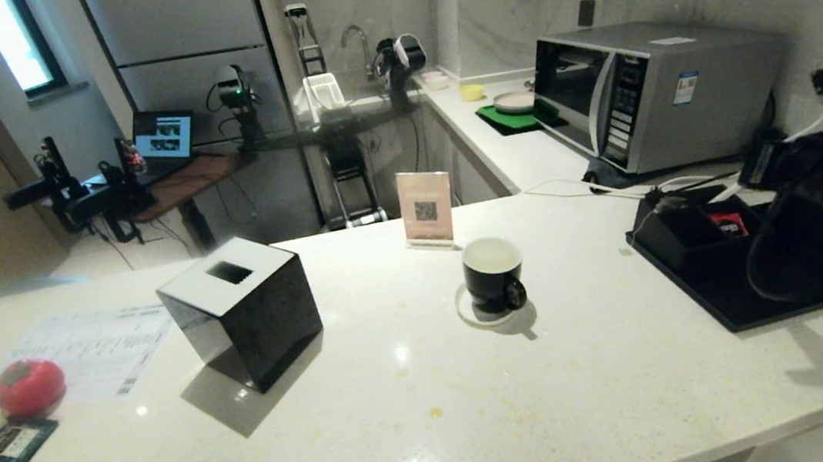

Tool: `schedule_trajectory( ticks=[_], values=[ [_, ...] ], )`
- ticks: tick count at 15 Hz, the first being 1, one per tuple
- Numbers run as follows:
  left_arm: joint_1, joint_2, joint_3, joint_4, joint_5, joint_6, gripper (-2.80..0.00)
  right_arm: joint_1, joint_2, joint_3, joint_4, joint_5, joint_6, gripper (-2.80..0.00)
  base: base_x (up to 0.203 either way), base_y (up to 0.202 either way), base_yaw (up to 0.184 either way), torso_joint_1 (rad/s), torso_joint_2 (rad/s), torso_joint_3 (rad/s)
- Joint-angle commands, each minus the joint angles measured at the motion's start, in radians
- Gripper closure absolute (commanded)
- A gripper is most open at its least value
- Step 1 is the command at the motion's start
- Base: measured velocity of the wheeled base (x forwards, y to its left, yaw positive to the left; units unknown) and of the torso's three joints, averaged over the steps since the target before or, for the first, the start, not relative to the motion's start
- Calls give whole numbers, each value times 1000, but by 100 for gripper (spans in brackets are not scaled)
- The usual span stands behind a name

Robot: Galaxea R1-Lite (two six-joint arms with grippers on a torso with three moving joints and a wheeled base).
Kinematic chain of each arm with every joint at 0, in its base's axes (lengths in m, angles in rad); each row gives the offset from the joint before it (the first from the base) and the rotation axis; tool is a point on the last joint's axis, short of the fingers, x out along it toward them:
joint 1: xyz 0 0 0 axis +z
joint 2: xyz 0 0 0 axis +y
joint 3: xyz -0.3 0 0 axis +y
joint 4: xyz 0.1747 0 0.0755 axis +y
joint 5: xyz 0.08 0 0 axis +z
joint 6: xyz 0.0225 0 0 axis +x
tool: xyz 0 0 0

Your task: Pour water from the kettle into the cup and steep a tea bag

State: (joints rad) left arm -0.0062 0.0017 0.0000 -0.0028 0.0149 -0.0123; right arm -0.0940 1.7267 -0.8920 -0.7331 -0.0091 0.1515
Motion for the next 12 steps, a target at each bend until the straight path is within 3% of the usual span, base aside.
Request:
schedule_trajectory(
  ticks=[1, 9, 12],
  values=[
    [0, 1, 0, 0, 0, 0, 0, -15, 145, -73, 14, 0, 0, -280, 0, 0, 0, 0, 0, 0],
    [0, 1, 0, 0, 0, 0, 0, -27, 353, -282, 60, 0, -26, -280, 0, 0, 0, 0, 0, 0],
    [0, 1, 0, 0, 0, 0, 0, -27, 393, -314, 46, 10, -87, -280, 0, 0, 0, 0, 0, 0]
  ],
)
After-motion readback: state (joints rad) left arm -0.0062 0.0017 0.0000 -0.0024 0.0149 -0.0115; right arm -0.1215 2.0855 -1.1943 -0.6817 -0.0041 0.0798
